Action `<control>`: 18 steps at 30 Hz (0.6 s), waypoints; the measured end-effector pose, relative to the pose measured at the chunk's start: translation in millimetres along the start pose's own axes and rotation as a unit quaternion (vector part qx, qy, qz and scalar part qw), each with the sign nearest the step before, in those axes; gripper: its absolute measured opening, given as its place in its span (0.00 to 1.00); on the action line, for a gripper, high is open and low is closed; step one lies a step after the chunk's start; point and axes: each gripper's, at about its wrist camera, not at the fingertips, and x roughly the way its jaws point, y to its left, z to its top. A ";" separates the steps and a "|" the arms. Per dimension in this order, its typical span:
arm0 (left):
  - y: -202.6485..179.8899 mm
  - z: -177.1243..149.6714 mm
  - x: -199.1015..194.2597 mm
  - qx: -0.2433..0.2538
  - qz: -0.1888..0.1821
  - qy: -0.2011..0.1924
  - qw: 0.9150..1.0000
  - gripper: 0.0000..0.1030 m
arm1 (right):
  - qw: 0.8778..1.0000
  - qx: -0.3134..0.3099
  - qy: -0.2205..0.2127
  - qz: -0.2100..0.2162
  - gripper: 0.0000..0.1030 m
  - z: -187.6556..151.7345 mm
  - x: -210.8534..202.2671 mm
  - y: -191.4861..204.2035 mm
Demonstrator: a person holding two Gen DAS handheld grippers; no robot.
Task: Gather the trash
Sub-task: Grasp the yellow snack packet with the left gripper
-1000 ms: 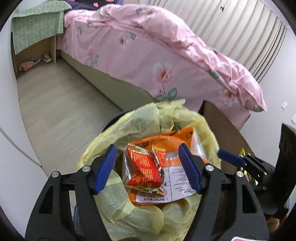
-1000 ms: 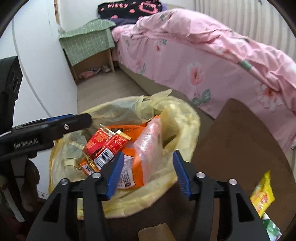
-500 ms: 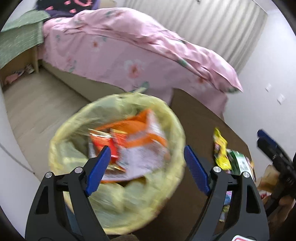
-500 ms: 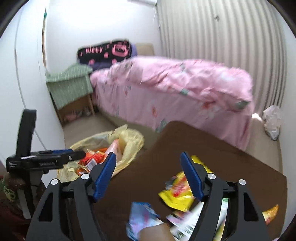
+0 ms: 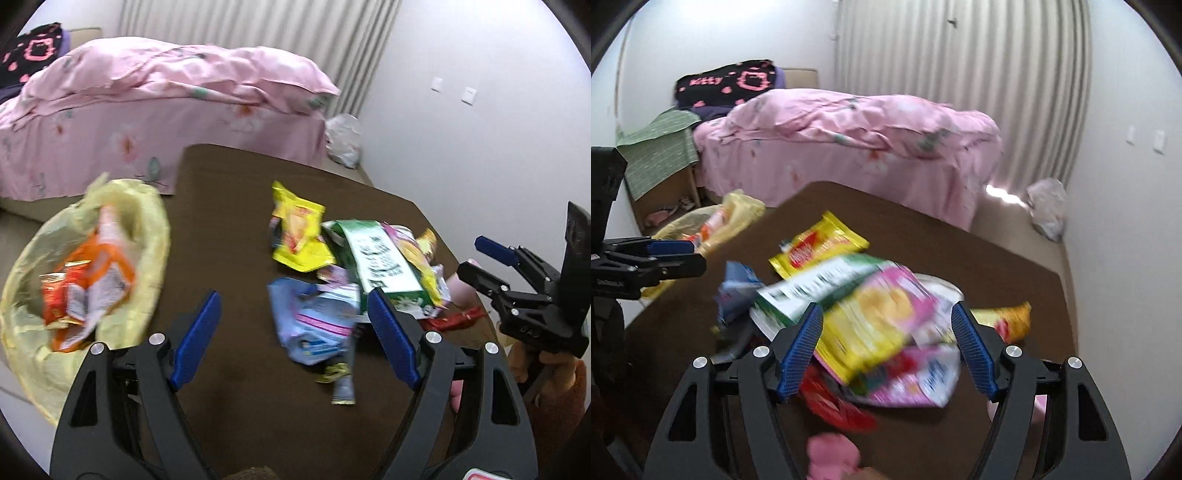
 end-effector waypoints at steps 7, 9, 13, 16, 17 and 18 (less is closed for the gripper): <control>-11.8 33.0 31.8 0.036 -0.026 0.008 0.999 0.75 | 0.999 0.021 0.004 -0.037 0.66 -23.9 -4.5 -9.4; -12.6 52.3 53.0 0.060 -0.035 0.022 0.997 0.75 | 0.999 0.032 0.000 -0.034 0.66 -27.3 -6.8 -11.4; -4.7 84.6 107.8 0.060 -0.011 0.060 0.996 0.61 | 0.998 0.051 -0.004 -0.031 0.66 -36.1 -11.7 -18.6; 5.7 96.9 147.0 0.034 -0.007 0.101 0.994 0.53 | 0.998 0.048 -0.002 -0.038 0.66 -40.2 -13.6 -18.7; 8.9 98.5 160.1 0.023 -0.005 0.120 0.993 0.50 | 0.998 0.046 0.000 -0.038 0.66 -41.2 -13.4 -18.5; 10.6 98.6 166.5 0.017 -0.004 0.132 0.991 0.46 | 0.998 0.044 0.002 -0.036 0.66 -43.0 -13.9 -18.5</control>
